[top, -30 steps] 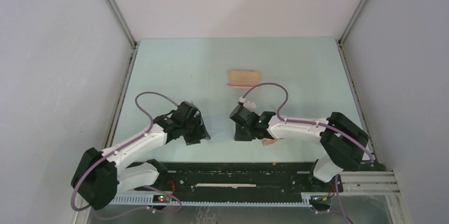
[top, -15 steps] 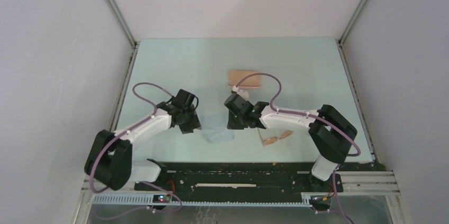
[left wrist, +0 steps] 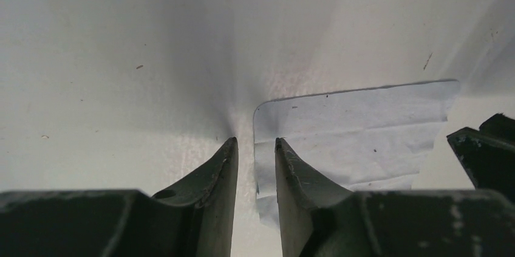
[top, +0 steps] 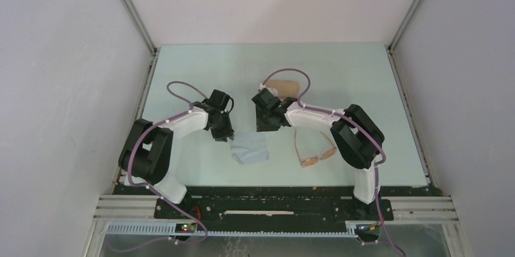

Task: Organize the sunglasses
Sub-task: Fold the glasses cleaning cloth at the center of the board.

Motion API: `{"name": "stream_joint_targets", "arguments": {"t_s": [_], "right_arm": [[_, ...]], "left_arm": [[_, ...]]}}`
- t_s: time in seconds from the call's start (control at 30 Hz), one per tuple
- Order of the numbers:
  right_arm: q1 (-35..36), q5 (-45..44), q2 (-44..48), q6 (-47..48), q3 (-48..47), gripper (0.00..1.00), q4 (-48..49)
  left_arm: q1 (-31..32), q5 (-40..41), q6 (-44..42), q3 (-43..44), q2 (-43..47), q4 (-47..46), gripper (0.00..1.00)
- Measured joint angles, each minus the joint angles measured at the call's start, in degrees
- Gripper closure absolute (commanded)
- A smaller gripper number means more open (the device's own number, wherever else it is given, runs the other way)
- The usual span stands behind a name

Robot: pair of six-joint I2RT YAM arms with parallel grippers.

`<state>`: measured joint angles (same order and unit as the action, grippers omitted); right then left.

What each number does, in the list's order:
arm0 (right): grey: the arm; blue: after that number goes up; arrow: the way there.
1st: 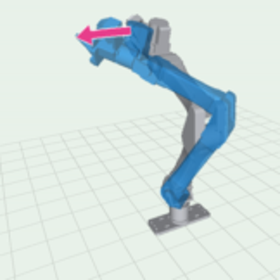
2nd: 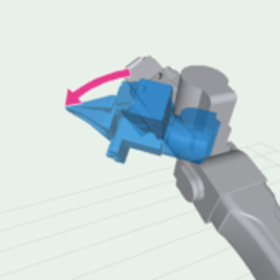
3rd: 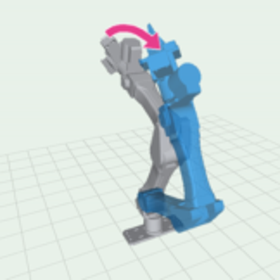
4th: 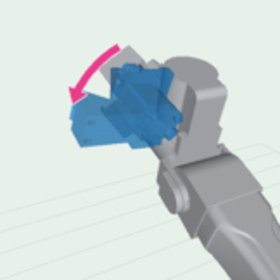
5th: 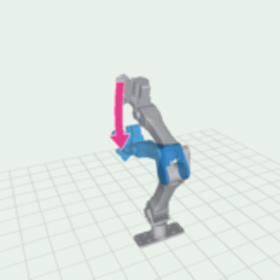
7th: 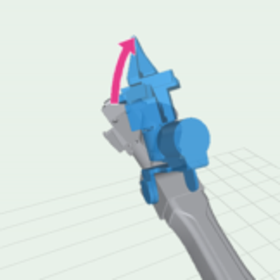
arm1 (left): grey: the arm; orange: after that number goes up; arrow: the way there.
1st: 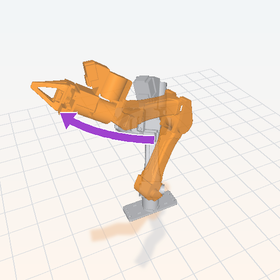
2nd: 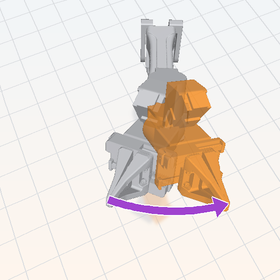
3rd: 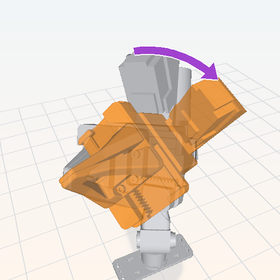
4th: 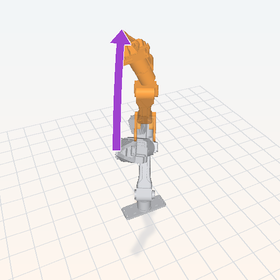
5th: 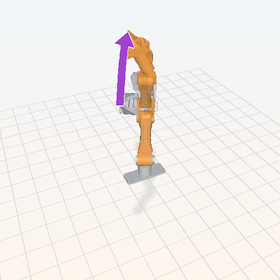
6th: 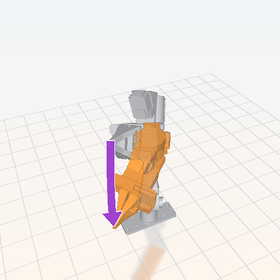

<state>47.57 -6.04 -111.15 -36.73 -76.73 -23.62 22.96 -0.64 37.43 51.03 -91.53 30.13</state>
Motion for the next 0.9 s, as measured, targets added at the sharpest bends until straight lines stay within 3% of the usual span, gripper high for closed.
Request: {"name": "stream_joint_targets", "arguments": {"t_s": [0.37, 0.6, 0.67, 0.9], "right_arm": [[-0.7, 1.2, -6.2, 4.1, -5.9, 0.62, -2.5], [-0.9, 1.2, -6.9, 4.6, -6.3, 0.85, -2.5], [-1.0, 1.3, -7.1, 4.6, -6.3, 1.00, -2.4], [-1.2, 1.6, -7.2, 4.3, -6.5, 1.00, -2.3]], "left_arm": [[-0.3, 0.0, -0.4, 0.7, -1.2, 0.1, 0.79], [-0.6, 0.0, -0.4, 1.3, -2.0, -0.7, 0.96], [-0.6, 0.0, -0.5, 1.7, -2.5, -0.9, 1.00], [-0.7, -0.5, -0.9, 3.4, -4.0, -1.2, 1.00]]}}
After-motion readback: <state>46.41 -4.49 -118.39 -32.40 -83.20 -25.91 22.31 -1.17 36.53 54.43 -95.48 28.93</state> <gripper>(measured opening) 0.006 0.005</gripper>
